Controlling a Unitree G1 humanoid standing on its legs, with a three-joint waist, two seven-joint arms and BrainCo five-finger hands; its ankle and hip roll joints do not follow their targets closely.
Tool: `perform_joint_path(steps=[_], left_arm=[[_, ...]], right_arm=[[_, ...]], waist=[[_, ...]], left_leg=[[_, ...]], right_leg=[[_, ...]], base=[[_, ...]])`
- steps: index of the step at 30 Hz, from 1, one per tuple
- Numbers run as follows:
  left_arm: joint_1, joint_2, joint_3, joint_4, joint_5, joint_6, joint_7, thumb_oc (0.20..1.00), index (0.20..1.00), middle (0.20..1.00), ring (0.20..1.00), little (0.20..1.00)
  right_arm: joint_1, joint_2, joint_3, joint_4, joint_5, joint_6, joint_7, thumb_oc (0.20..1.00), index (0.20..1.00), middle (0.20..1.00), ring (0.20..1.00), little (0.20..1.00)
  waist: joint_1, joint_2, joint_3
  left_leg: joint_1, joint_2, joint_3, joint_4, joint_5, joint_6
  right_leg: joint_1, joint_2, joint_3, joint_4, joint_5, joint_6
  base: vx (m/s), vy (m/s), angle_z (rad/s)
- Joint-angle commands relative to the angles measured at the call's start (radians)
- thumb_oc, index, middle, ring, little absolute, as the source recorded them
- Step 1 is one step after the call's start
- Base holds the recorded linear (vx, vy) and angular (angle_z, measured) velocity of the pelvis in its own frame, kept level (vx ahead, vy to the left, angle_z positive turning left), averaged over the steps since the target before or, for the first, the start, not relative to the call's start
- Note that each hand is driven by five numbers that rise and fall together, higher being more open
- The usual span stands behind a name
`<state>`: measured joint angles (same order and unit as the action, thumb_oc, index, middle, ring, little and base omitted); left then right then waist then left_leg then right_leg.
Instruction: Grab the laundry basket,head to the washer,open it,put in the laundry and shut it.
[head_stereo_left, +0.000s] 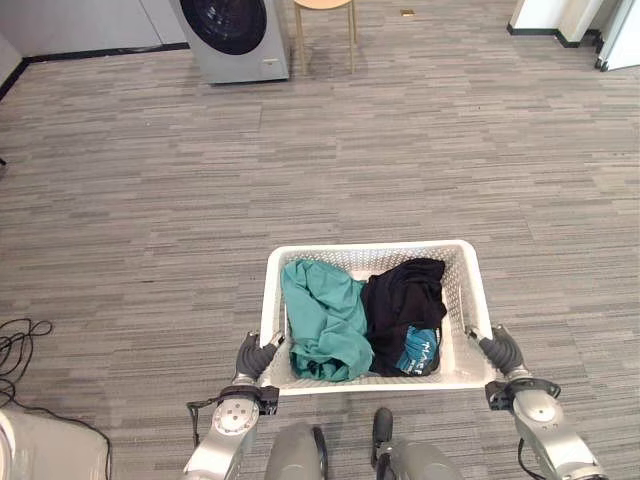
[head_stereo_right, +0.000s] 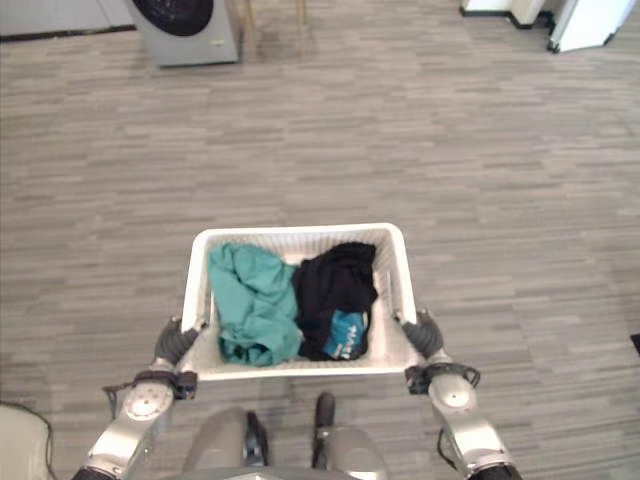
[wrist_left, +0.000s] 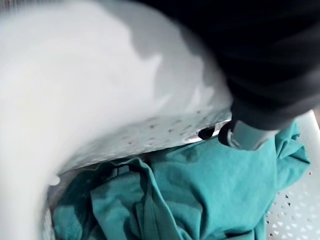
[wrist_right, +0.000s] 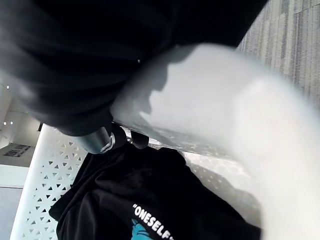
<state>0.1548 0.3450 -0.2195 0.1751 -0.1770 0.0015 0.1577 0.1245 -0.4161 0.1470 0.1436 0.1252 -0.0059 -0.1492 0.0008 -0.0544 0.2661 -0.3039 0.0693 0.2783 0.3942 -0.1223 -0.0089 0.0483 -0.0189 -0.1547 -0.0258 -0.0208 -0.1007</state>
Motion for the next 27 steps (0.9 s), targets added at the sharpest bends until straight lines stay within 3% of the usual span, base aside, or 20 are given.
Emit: perform_joint_path(steps=[1, 2, 3, 4, 6, 10, 13, 14, 16, 18, 20, 21, 22, 23, 25, 27], left_arm=[[-0.017, -0.003, 0.034, -0.105, -0.08, -0.099, -0.075, 0.2, 0.2, 0.2, 0.2, 0.2], [-0.015, -0.008, 0.036, -0.108, -0.079, -0.099, -0.072, 0.2, 0.2, 0.2, 0.2, 0.2], [-0.018, -0.012, 0.034, -0.11, -0.075, -0.102, -0.075, 0.2, 0.2, 0.2, 0.2, 0.2], [-0.018, -0.012, 0.034, -0.11, -0.075, -0.102, -0.075, 0.2, 0.2, 0.2, 0.2, 0.2], [-0.016, -0.013, 0.036, -0.112, -0.071, -0.104, -0.078, 0.2, 0.2, 0.2, 0.2, 0.2], [-0.021, 0.005, 0.027, -0.118, -0.077, -0.103, -0.084, 0.2, 0.2, 0.2, 0.2, 0.2], [-0.04, 0.034, 0.022, -0.13, -0.074, -0.099, -0.083, 0.2, 0.2, 0.2, 0.2, 0.2], [-0.058, 0.046, 0.022, -0.127, -0.066, -0.096, -0.075, 0.2, 0.2, 0.2, 0.2, 0.2], [-0.061, 0.049, 0.025, -0.129, -0.067, -0.097, -0.074, 0.2, 0.2, 0.2, 0.2, 0.2], [-0.052, 0.05, 0.031, -0.141, -0.076, -0.1, -0.078, 0.2, 0.2, 0.2, 0.2, 0.2], [-0.047, 0.047, 0.033, -0.141, -0.081, -0.101, -0.077, 0.2, 0.2, 0.2, 0.2, 0.2], [-0.042, 0.042, 0.04, -0.135, -0.081, -0.102, -0.074, 0.2, 0.2, 0.2, 0.2, 0.2], [-0.041, 0.042, 0.039, -0.135, -0.081, -0.102, -0.074, 0.2, 0.2, 0.2, 0.2, 0.2], [-0.039, 0.037, 0.051, -0.129, -0.076, -0.105, -0.071, 0.2, 0.2, 0.2, 0.2, 0.2], [-0.039, 0.036, 0.058, -0.126, -0.072, -0.108, -0.068, 0.2, 0.2, 0.2, 0.2, 0.2], [-0.027, 0.026, 0.064, -0.12, -0.068, -0.114, -0.076, 0.2, 0.2, 0.2, 0.2, 0.2]], right_arm=[[-0.033, -0.015, -0.017, -0.117, 0.091, -0.119, 0.047, 0.2, 0.2, 0.2, 0.2, 0.2], [-0.034, -0.007, -0.015, -0.111, 0.092, -0.121, 0.046, 0.2, 0.2, 0.2, 0.2, 0.2], [-0.037, 0.002, -0.013, -0.112, 0.089, -0.123, 0.044, 0.2, 0.2, 0.2, 0.2, 0.2], [-0.037, 0.002, -0.013, -0.112, 0.089, -0.123, 0.044, 0.2, 0.2, 0.2, 0.2, 0.2], [-0.044, 0.011, -0.007, -0.106, 0.085, -0.125, 0.047, 0.2, 0.2, 0.2, 0.2, 0.2], [-0.048, 0.04, 0.003, -0.108, 0.082, -0.123, 0.061, 0.2, 0.2, 0.2, 0.2, 0.2], [-0.057, 0.053, 0.014, -0.11, 0.073, -0.122, 0.073, 0.2, 0.2, 0.2, 0.2, 0.2], [-0.063, 0.064, 0.024, -0.112, 0.073, -0.12, 0.081, 0.2, 0.2, 0.2, 0.2, 0.2], [-0.066, 0.065, 0.028, -0.114, 0.075, -0.118, 0.085, 0.2, 0.2, 0.2, 0.2, 0.2], [-0.072, 0.057, 0.032, -0.114, 0.086, -0.113, 0.088, 0.2, 0.2, 0.2, 0.2, 0.2], [-0.069, 0.055, 0.031, -0.114, 0.091, -0.113, 0.085, 0.2, 0.2, 0.2, 0.2, 0.2], [-0.07, 0.059, 0.028, -0.115, 0.099, -0.114, 0.08, 0.2, 0.2, 0.2, 0.2, 0.2], [-0.069, 0.059, 0.028, -0.115, 0.099, -0.114, 0.08, 0.2, 0.2, 0.2, 0.2, 0.2], [-0.069, 0.063, 0.025, -0.117, 0.101, -0.118, 0.079, 0.2, 0.2, 0.2, 0.2, 0.2], [-0.067, 0.065, 0.026, -0.115, 0.097, -0.119, 0.082, 0.2, 0.2, 0.2, 0.2, 0.2], [-0.052, 0.069, 0.024, -0.114, 0.097, -0.122, 0.093, 0.2, 0.2, 0.2, 0.2, 0.2]], waist=[[0.017, 0.049, -0.035], [0.029, 0.058, -0.032], [0.034, 0.063, -0.041], [0.035, 0.063, -0.04], [0.036, 0.067, -0.065], [0.049, 0.04, -0.097], [0.037, 0.031, -0.085], [0.021, 0.034, -0.072], [0.015, 0.037, -0.07], [0.001, 0.044, -0.067], [-0.006, 0.045, -0.061], [-0.014, 0.038, -0.057], [-0.016, 0.042, -0.053], [-0.022, 0.04, -0.049], [-0.028, 0.045, -0.045], [-0.034, 0.031, -0.066]], left_leg=[[0.099, 0.012, -0.011, -0.212, 0.16, -0.055], [0.086, 0.001, -0.031, -0.289, 0.21, -0.071], [0.08, 0.007, 0.006, -0.333, 0.241, -0.076], [0.082, 0.007, 0.007, -0.333, 0.241, -0.076], [0.103, 0.007, 0.005, -0.342, 0.224, -0.062], [0.118, -0.005, 0.009, -0.283, 0.167, -0.03], [0.17, -0.03, 0.008, -0.292, 0.121, 0.015], [0.224, -0.036, 0.012, -0.305, 0.093, 0.031], [0.246, -0.039, 0.013, -0.314, 0.083, 0.032], [0.302, -0.047, 0.005, -0.348, 0.065, 0.031], [0.326, -0.053, -0.004, -0.355, 0.053, 0.031], [0.359, -0.063, -0.015, -0.365, 0.034, 0.025], [0.366, -0.06, -0.018, -0.364, 0.028, 0.024], [0.394, -0.06, -0.029, -0.366, 0.011, 0.015], [0.42, -0.054, -0.044, -0.362, -0.009, 0.008], [0.448, -0.059, -0.071, -0.345, -0.039, -0.003]], right_leg=[[0.018, -0.039, -0.074, 0.04, -0.077, 0.158], [0.05, -0.028, -0.059, 0.037, -0.09, 0.16], [0.098, -0.021, -0.046, 0.024, -0.109, 0.165], [0.099, -0.022, -0.045, 0.024, -0.109, 0.165], [0.126, -0.027, -0.031, 0.019, -0.126, 0.175], [0.138, -0.076, -0.002, 0.074, -0.136, 0.201], [0.034, -0.1, 0.03, 0.317, -0.065, 0.254], [-0.064, -0.101, 0.039, 0.399, -0.045, 0.255], [-0.089, -0.1, 0.033, 0.385, -0.05, 0.248], [-0.15, -0.072, 0.014, 0.284, -0.051, 0.224], [-0.161, -0.066, 0.008, 0.24, -0.041, 0.224], [-0.205, -0.07, -0.002, 0.139, 0.005, 0.23], [-0.195, -0.067, -0.006, 0.135, 0.003, 0.231], [-0.241, -0.085, -0.027, 0.073, 0.038, 0.244], [-0.253, -0.089, -0.029, 0.057, 0.048, 0.252], [-0.238, -0.108, -0.01, 0.056, 0.084, 0.246]], base=[[0.47, 0.073, -0.43], [0.71, 0.167, -0.56], [0.5, 0.139, -0.69], [0.41, 0.15, -0.73], [0.28, 0.135, -0.72], [0.33, 0.196, -0.41], [0.24, 0.2, -0.37], [0.24, 0.16, 0.2], [0.17, 0.075, 0.26], [0.29, 0.013, 0.19], [0.28, -0.044, 0.11], [0.21, -0.061, 0.16], [0.4, -0.157, 0.36], [0.36, -0.155, 0.54], [0.35, -0.171, 0.52], [0.33, -0.214, 0.4]])
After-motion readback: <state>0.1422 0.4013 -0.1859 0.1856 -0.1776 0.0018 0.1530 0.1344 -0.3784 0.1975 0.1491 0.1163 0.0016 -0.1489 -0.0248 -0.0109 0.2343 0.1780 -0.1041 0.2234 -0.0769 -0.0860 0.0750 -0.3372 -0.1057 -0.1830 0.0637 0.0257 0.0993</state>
